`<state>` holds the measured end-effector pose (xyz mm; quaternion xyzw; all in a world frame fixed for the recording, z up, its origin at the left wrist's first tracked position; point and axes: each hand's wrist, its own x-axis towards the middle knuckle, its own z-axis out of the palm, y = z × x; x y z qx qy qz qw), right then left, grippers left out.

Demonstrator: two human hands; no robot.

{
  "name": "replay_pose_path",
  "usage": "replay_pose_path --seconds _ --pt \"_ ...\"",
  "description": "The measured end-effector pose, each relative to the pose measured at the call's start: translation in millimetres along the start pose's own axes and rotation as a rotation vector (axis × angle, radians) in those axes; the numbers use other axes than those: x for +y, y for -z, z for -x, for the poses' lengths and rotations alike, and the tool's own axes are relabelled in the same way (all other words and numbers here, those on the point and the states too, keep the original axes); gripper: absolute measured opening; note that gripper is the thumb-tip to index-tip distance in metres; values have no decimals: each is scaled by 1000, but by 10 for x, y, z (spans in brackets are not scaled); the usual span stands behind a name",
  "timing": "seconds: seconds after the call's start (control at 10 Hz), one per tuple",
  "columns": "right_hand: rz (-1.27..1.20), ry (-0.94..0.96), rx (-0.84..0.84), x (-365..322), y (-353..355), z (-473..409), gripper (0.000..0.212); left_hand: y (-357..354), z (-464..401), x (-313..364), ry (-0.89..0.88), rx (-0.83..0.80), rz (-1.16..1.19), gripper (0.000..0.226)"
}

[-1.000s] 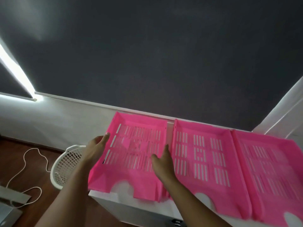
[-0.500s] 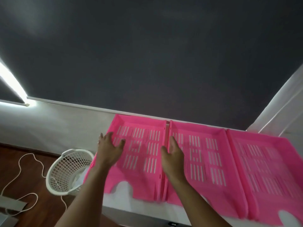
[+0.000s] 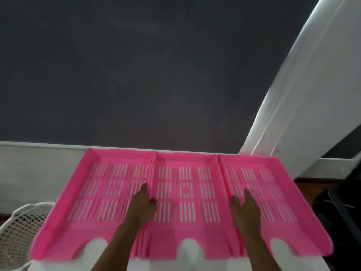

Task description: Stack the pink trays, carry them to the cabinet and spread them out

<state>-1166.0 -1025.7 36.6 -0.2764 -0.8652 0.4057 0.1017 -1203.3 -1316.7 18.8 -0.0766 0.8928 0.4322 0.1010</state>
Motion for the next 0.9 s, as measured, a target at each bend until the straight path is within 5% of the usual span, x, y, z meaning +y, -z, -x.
replay_pose_path --seconds 0.1,0.3,0.8,0.9 --pt "-5 94 -79 53 -29 44 41 -100 20 38 38 60 18 64" --pt "-18 143 -226 8 -32 125 50 -111 52 112 37 81 -23 61" --pt "36 158 -191 -90 15 214 51 -58 50 187 1 96 -244 57" --pt "-17 212 -214 0 292 390 55 0 280 214 -111 271 -203 67"
